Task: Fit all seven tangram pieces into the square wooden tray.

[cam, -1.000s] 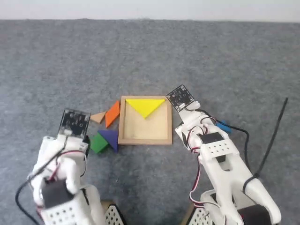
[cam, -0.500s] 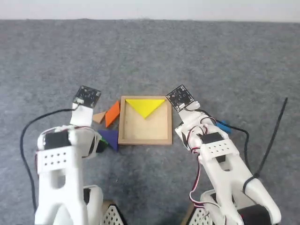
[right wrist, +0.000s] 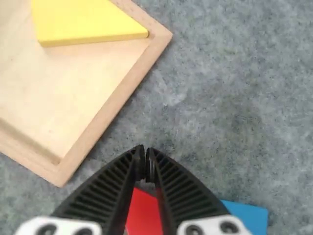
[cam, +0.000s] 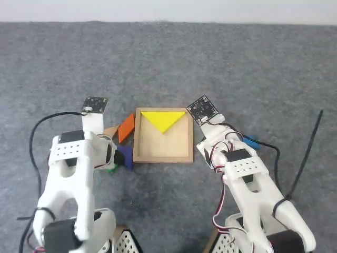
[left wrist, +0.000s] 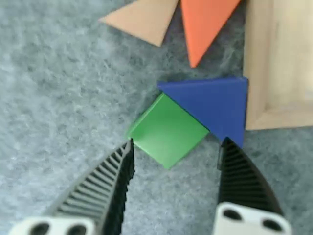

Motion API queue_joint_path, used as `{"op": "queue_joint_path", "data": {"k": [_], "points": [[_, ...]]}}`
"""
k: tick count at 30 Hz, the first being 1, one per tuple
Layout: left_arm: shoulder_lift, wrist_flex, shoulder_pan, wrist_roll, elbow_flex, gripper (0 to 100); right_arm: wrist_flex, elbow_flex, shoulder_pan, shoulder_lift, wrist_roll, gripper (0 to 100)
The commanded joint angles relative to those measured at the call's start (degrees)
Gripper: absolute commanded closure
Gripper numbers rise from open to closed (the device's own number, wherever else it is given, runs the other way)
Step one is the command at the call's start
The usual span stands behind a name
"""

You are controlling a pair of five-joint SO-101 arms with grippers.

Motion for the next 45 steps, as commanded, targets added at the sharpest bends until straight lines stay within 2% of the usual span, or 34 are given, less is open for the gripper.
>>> {"op": "queue_joint_path", "data": {"k": [1, 7, 12, 14, 16, 20, 23, 27, 31, 37, 42, 45], "points": [[2.5, -0.8, 0.0, 1.6, -4.0, 73, -0.4, -2.9, 0.8, 0.3, -0.4, 98.3], [7.0, -1.3, 0.4, 8.2, -5.3, 73, 0.5, -3.3, 2.4, -0.7, -0.3, 98.4], [8.8, -2.5, 0.1, 9.0, -5.1, 73, 14.6, -9.6, 4.8, -7.2, 1.4, 98.0], [8.8, -3.1, 0.1, 9.0, -5.0, 73, 22.5, -13.2, 4.9, -9.0, 4.8, 94.6], [8.8, -2.8, -0.1, 8.6, -4.9, 73, 28.8, -15.1, 4.8, -10.0, 8.3, 87.1], [8.7, -2.8, -0.8, 6.6, -4.0, 73, 32.7, -13.6, 4.9, -9.9, 17.0, 73.4], [8.7, -2.9, -1.1, 5.8, -4.1, 73, 32.7, -10.4, 4.6, -9.8, 22.8, 72.6], [8.7, -2.8, -1.1, 3.6, -3.8, 73, 33.1, -8.0, 5.0, -9.8, 35.0, 72.8], [8.7, -2.8, -1.1, 2.9, -3.7, 73, 40.0, -8.4, 4.9, -9.8, 44.7, 71.3], [8.7, -2.9, -0.9, 2.8, -3.6, 73, 45.4, -8.7, 4.8, -9.8, 53.4, 59.5], [7.3, -3.3, -0.8, 2.7, -2.5, 73, 45.5, -8.7, 5.1, -9.1, 58.1, 58.6], [0.7, -5.4, -0.8, 1.6, 2.0, 73, 43.6, -9.7, 5.1, -5.2, 58.7, 58.6]]}}
